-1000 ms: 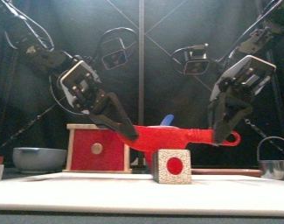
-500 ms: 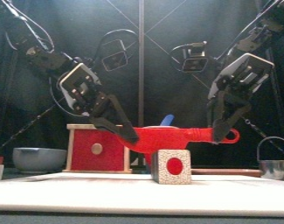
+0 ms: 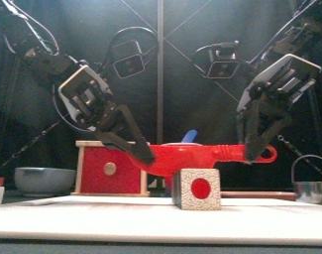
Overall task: Cut the sushi into 4 pieces with the knife
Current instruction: Cut the sushi into 4 pieces
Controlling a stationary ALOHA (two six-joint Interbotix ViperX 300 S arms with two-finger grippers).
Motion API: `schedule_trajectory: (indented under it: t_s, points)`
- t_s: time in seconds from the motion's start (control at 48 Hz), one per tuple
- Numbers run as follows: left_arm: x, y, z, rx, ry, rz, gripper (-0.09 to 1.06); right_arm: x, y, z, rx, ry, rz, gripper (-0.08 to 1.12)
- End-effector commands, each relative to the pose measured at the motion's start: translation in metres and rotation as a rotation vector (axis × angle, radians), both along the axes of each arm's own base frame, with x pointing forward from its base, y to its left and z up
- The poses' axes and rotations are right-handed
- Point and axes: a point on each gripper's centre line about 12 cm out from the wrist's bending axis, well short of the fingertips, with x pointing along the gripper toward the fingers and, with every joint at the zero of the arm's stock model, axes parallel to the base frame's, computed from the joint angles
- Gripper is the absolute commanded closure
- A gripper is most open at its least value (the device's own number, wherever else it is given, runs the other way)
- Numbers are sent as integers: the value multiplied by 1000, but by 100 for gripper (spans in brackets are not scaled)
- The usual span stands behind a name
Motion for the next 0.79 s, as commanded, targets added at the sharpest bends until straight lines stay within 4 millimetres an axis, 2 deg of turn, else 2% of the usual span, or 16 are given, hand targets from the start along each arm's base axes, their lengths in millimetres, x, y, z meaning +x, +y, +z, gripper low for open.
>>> schedule_trajectory:
  t_s: [0.021,0.208,0.521,0.625,0.792]
  points:
    - [1,0,1,0,3,0,60,5,0,10,0,-34,-1,90]
    - [2,0,-4,4,17,0,60,3,-1,4,-2,-20,-3,90]
    - [4,3,-25,10,68,7,60,-1,-3,-36,-3,91,-14,90]
    - [6,7,-28,13,73,16,60,1,-3,-39,-7,94,-15,90]
    - [10,22,-25,15,63,51,60,2,-11,-33,-12,74,-33,90]
